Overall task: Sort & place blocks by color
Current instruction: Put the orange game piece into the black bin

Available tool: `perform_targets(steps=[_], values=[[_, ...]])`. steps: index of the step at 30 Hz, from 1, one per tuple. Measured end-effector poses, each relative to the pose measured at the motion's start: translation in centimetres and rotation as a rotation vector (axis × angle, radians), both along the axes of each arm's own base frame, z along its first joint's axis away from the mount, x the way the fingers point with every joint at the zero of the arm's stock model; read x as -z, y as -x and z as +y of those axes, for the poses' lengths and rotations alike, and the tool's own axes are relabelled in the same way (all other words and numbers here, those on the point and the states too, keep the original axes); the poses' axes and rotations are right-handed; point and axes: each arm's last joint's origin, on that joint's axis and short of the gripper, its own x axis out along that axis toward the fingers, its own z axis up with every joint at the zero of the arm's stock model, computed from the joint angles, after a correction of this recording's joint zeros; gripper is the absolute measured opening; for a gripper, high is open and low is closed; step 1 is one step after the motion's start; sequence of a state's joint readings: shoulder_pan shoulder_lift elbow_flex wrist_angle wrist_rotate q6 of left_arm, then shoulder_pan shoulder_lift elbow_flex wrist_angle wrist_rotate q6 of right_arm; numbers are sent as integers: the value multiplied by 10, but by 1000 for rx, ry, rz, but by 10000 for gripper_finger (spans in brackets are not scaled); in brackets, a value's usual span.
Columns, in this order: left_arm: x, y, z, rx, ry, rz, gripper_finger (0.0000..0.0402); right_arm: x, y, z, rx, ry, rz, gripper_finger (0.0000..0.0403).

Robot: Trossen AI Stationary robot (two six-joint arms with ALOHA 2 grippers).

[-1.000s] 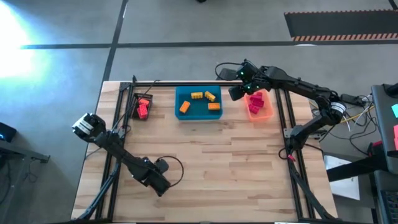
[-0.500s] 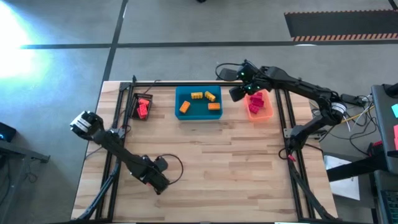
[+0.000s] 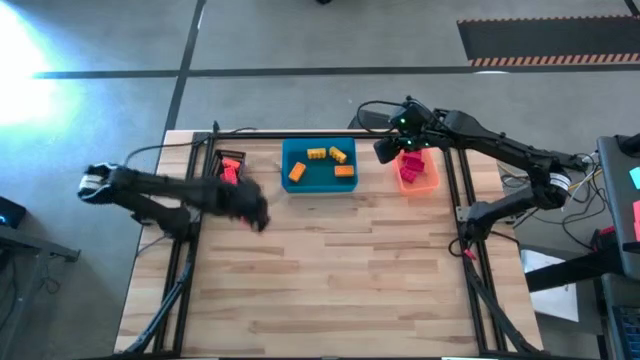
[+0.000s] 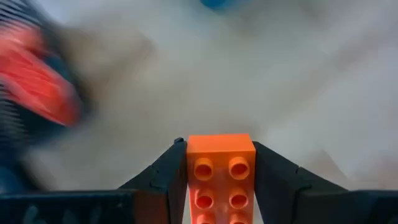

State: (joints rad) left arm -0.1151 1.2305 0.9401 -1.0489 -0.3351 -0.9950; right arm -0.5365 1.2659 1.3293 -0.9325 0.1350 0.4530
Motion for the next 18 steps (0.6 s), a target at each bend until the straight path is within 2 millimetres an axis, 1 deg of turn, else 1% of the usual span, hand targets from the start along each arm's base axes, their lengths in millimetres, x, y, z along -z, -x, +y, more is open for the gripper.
perform_targets(steps=[5,10,14,18], values=[[-17,23,66,-149,-135,-4,125,-2,1,1,-1,7,-7,201],[-20,46,119,-298,-228,47,125,-1,1,1,3,5,-8,201],[-13,60,153,-474,-238,110,125,-1,0,2,4,3,-10,201],[0,68,174,-561,-200,182,125,-1,-2,6,-4,-2,-14,201]])
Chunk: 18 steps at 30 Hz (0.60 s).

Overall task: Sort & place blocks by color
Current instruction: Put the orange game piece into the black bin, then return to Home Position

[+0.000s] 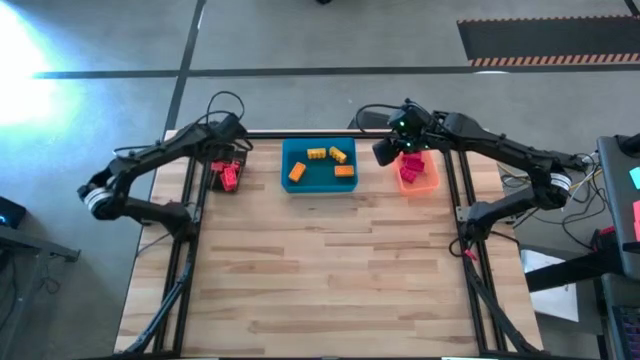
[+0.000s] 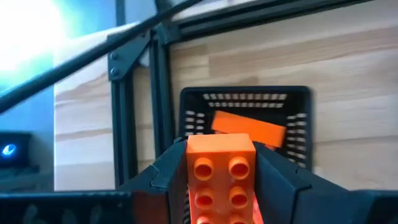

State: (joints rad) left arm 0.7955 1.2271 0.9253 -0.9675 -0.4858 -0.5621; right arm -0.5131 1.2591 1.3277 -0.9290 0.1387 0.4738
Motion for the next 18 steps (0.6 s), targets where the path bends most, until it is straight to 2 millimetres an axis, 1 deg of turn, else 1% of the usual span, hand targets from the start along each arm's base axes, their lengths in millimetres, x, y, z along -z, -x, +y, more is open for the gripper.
perform_targets(steps=[3,4,8,10,14,18], values=[[9,0,9,-28,33,31,126,0,-2,4,-18,0,0,201],[11,-1,10,-31,42,41,134,0,-3,6,-23,0,0,201],[19,-3,14,-38,64,68,198,0,-5,10,-36,7,4,201],[20,-4,14,-38,68,72,215,0,-6,11,-33,13,7,201],[18,-3,14,-41,61,66,223,1,-6,10,-30,12,9,201],[8,-2,7,-24,33,37,225,2,-7,12,-58,21,23,201]])
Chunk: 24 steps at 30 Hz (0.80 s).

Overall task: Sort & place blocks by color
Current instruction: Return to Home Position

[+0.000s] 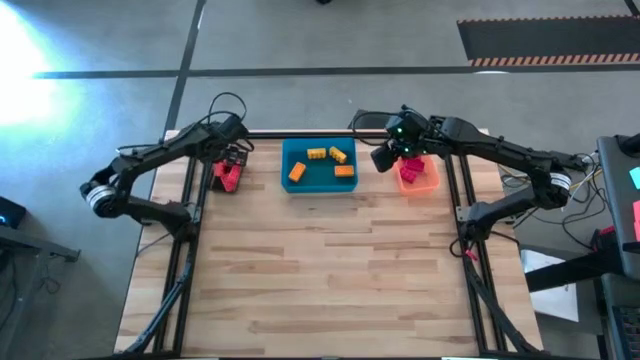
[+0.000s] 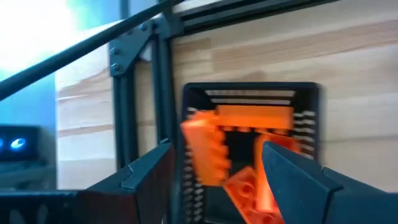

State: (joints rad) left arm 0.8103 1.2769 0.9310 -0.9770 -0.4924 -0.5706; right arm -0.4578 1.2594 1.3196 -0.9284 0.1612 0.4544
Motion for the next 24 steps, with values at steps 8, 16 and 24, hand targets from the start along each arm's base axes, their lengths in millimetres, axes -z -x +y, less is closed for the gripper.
perform_targets(steps=[8,16,24], values=[[-35,-11,-51,228,-131,-175,227,-10,-12,26,-233,204,-182,201],[-52,-17,-114,567,-247,-487,224,-3,6,57,-371,363,-395,201],[-38,-10,-149,765,-290,-729,173,35,45,71,-335,299,-418,201]])
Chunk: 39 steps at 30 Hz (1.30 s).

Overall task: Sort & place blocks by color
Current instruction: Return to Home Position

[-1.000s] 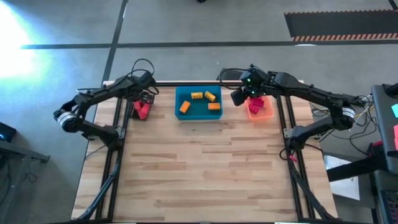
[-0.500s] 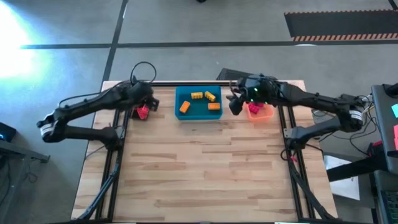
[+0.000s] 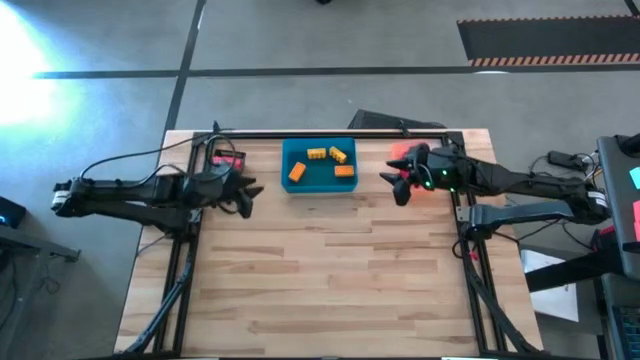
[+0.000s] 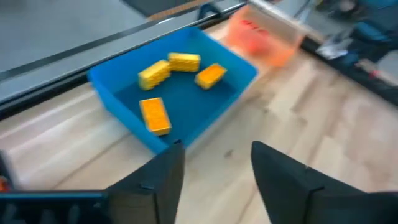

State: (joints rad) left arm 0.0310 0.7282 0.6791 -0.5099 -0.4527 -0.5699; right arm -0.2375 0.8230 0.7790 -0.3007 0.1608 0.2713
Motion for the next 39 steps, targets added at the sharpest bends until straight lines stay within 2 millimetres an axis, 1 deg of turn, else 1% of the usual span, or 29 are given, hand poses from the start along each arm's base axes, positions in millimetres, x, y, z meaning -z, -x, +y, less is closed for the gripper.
perform_targets(steps=[3,6,10,12,17,20,23,26,31,36,39], values=[[9,5,-4,34,2,-62,136,17,13,2,41,-25,11,201],[18,10,-6,55,7,-107,92,31,24,5,61,-22,11,201],[29,18,-7,98,21,-131,26,42,35,11,-3,60,-55,201],[36,22,-8,124,36,-134,7,45,41,13,-15,94,-115,201],[47,25,-9,172,48,-217,4,49,54,16,-39,150,-258,201],[48,26,-10,212,8,-274,1,43,71,21,-72,194,-379,201],[46,26,-11,288,-63,-326,0,41,86,25,-104,232,-487,201],[42,28,-12,341,-128,-343,0,45,93,27,-103,246,-520,201],[39,33,-14,372,-183,-357,0,54,104,29,-99,261,-573,201],[37,38,-17,396,-188,-391,0,63,113,31,-97,276,-625,201],[36,41,-19,427,-194,-412,0,64,116,32,-95,297,-658,201]])
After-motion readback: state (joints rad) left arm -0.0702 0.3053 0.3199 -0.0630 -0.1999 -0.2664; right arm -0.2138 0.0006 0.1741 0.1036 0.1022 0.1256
